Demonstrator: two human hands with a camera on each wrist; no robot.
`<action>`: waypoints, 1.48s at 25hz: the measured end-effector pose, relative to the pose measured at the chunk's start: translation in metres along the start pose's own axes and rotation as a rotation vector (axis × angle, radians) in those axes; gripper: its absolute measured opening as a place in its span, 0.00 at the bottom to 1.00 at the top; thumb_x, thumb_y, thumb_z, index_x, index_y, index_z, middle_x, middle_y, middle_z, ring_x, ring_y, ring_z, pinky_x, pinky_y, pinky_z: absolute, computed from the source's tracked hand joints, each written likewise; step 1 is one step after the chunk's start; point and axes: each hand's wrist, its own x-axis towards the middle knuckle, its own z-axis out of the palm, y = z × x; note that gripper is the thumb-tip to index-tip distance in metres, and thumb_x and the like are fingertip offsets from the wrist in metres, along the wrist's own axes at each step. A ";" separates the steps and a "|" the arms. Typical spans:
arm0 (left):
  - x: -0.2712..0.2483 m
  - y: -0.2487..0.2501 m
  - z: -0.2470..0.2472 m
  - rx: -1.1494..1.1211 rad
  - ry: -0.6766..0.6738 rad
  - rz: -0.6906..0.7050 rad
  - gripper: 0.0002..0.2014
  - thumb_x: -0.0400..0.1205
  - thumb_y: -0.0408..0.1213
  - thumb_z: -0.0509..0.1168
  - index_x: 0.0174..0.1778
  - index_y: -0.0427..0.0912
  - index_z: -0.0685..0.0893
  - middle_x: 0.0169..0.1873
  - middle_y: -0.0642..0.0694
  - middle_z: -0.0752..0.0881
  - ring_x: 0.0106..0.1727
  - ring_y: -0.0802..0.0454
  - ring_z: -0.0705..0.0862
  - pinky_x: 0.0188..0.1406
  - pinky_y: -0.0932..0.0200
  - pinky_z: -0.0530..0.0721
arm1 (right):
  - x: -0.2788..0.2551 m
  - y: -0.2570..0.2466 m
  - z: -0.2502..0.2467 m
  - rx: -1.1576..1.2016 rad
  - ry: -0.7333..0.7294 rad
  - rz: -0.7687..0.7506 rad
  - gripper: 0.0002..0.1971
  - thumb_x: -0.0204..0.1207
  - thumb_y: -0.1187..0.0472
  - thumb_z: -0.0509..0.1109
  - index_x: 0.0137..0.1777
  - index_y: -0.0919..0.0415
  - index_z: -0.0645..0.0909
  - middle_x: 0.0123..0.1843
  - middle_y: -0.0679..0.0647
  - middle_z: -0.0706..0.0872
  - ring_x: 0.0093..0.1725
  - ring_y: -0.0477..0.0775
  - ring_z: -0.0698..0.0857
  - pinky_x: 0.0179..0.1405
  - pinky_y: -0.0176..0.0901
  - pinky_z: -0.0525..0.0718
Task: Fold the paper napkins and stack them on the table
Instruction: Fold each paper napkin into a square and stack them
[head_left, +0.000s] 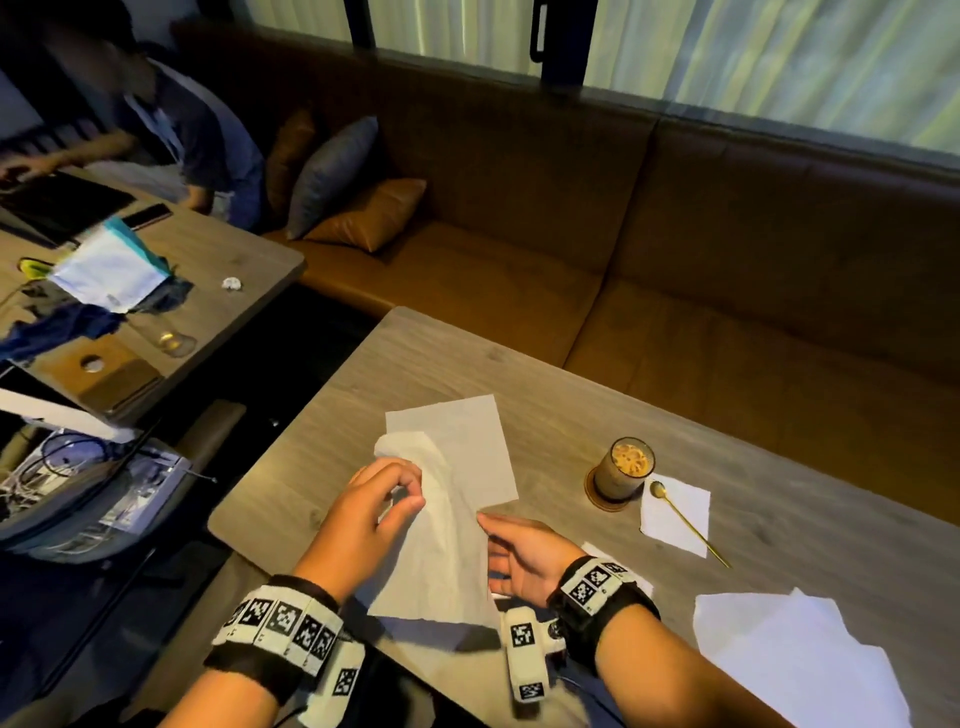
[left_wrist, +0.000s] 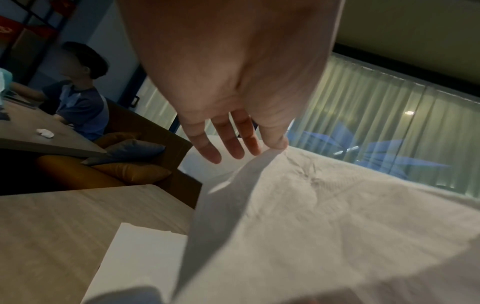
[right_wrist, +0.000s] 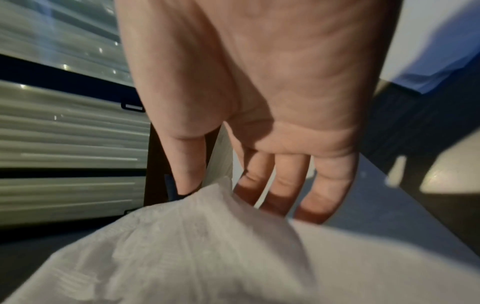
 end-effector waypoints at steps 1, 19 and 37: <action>0.003 -0.003 0.001 -0.033 0.002 -0.027 0.08 0.86 0.34 0.69 0.44 0.52 0.82 0.61 0.66 0.80 0.68 0.59 0.81 0.65 0.61 0.81 | -0.005 -0.008 0.001 0.020 0.022 -0.019 0.19 0.74 0.55 0.82 0.63 0.60 0.86 0.50 0.58 0.94 0.44 0.56 0.93 0.48 0.52 0.93; -0.016 -0.030 0.135 -1.341 -0.309 -1.184 0.37 0.79 0.76 0.58 0.76 0.54 0.78 0.67 0.34 0.89 0.69 0.31 0.87 0.70 0.31 0.83 | -0.061 -0.090 -0.017 -0.615 0.075 -0.293 0.07 0.81 0.68 0.76 0.51 0.57 0.93 0.49 0.56 0.96 0.45 0.52 0.94 0.48 0.43 0.91; 0.031 -0.046 0.074 -1.041 -0.195 -0.667 0.37 0.83 0.19 0.67 0.78 0.66 0.76 0.67 0.31 0.88 0.68 0.28 0.86 0.59 0.37 0.90 | -0.062 -0.059 -0.088 -0.284 0.136 -0.376 0.14 0.82 0.74 0.71 0.66 0.67 0.86 0.62 0.66 0.93 0.63 0.66 0.91 0.70 0.63 0.86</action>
